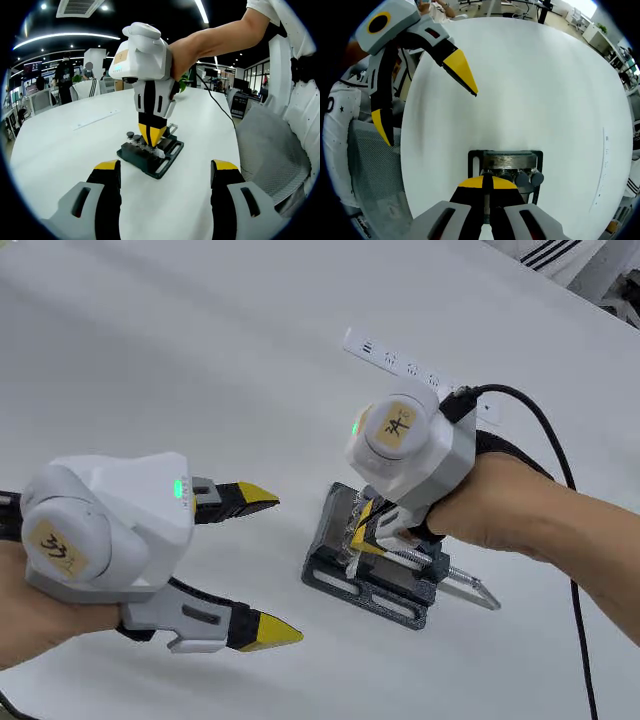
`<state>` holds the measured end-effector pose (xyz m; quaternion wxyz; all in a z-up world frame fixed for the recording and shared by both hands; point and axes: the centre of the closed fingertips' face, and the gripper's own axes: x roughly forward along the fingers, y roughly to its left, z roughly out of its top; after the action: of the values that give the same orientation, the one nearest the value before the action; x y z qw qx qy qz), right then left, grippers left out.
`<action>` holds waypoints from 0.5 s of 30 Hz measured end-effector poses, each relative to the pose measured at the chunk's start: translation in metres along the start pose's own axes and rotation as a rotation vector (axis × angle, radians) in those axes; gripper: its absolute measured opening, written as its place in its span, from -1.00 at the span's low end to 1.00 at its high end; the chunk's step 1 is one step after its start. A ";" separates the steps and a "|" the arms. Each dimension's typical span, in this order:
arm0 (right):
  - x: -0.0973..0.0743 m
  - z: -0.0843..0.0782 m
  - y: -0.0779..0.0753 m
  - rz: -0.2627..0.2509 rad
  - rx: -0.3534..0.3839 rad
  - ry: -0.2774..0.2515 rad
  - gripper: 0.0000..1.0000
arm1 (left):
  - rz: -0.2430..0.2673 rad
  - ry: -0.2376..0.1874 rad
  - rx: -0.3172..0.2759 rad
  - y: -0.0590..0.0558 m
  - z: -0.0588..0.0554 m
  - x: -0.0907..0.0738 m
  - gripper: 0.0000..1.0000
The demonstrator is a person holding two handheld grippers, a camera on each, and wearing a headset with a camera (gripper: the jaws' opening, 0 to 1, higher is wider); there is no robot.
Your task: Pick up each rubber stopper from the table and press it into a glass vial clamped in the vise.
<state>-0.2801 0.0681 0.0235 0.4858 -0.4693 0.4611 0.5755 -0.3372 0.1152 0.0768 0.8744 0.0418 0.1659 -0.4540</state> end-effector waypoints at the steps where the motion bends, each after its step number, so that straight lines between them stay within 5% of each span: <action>1: 0.000 0.000 -0.001 0.003 0.000 -0.008 -1.00 | 0.002 -0.001 -0.001 0.000 0.000 0.000 0.44; 5: -0.001 0.001 -0.001 0.018 0.042 -0.053 -1.00 | 0.003 0.006 0.002 0.000 -0.001 -0.003 0.44; 7: -0.002 0.002 0.002 0.007 -0.008 -0.070 -1.00 | 0.003 0.013 0.008 -0.002 -0.002 -0.005 0.44; 9: -0.001 0.001 0.001 0.002 0.079 -0.088 -1.00 | 0.005 0.013 0.005 -0.002 -0.002 -0.007 0.44; 15: -0.001 0.003 -0.001 -0.004 0.047 -0.117 -1.00 | 0.010 0.030 0.005 -0.003 -0.008 -0.010 0.46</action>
<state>-0.2792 0.0710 0.0245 0.5239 -0.4241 0.4443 0.5901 -0.3463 0.1231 0.0729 0.8740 0.0517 0.1775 -0.4493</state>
